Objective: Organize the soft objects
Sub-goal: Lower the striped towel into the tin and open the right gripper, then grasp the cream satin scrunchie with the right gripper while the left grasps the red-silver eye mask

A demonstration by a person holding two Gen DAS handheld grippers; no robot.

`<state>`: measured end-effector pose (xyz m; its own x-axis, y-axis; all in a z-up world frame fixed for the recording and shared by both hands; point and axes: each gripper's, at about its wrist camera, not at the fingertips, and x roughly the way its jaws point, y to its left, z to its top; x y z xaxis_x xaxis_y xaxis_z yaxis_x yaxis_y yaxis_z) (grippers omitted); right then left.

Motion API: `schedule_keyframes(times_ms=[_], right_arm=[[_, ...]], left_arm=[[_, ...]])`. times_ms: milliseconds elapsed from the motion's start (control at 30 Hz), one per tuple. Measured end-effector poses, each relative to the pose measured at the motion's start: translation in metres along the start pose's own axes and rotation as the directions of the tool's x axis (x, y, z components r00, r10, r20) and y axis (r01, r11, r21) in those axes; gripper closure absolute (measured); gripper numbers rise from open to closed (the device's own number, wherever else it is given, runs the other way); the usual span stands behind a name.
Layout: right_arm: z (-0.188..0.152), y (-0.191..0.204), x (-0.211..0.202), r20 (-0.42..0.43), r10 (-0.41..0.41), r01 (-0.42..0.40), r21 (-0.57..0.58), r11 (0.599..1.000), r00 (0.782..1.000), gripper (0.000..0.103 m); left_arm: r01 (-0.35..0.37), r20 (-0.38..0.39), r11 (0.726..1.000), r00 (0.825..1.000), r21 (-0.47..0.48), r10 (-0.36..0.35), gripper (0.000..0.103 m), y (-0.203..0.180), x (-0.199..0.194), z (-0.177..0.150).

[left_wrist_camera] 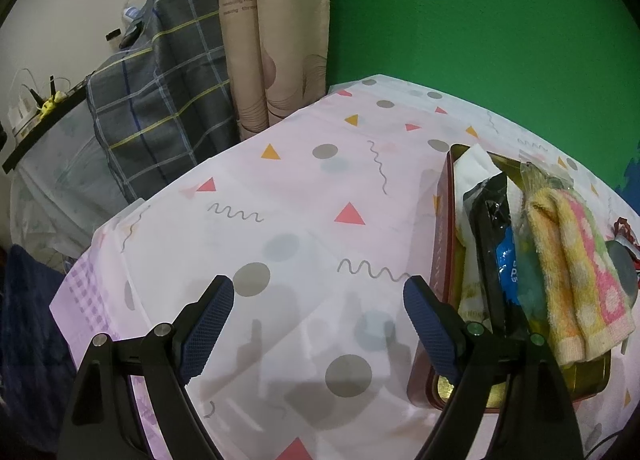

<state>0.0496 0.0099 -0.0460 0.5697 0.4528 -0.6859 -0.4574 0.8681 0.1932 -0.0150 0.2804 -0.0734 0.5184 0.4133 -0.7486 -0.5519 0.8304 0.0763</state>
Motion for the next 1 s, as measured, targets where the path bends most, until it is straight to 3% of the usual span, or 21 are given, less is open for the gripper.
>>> schedule_keyframes(times_ms=[167,333,500,767,1000], right_arm=[[-0.008,-0.064,-0.02,0.011,-0.142,0.14,0.069,0.988,0.99,0.045],[-0.013,-0.139,-0.031,0.007,-0.306,0.301,0.15,0.942,0.952,0.045],[-0.012,-0.206,-0.027,-0.028,-0.405,0.4,0.234,0.886,0.914,0.045],[0.0,-0.282,0.002,-0.067,-0.45,0.445,0.328,0.833,0.891,0.045],[-0.008,-0.302,0.033,-0.141,-0.453,0.474,0.313,0.823,0.88,0.045]], left_arm=[[-0.005,0.009,1.0,1.0,0.012,0.005,0.018,-0.002,-0.001,-0.001],[-0.002,0.015,1.0,1.0,0.023,0.001,0.018,-0.005,-0.004,-0.002],[0.009,0.033,1.0,0.999,0.013,-0.009,0.018,-0.007,-0.013,-0.001],[-0.009,0.064,0.995,0.998,0.104,0.003,0.018,-0.031,-0.03,0.013],[0.04,0.088,0.986,0.995,0.164,-0.055,0.018,-0.07,-0.05,0.029]])
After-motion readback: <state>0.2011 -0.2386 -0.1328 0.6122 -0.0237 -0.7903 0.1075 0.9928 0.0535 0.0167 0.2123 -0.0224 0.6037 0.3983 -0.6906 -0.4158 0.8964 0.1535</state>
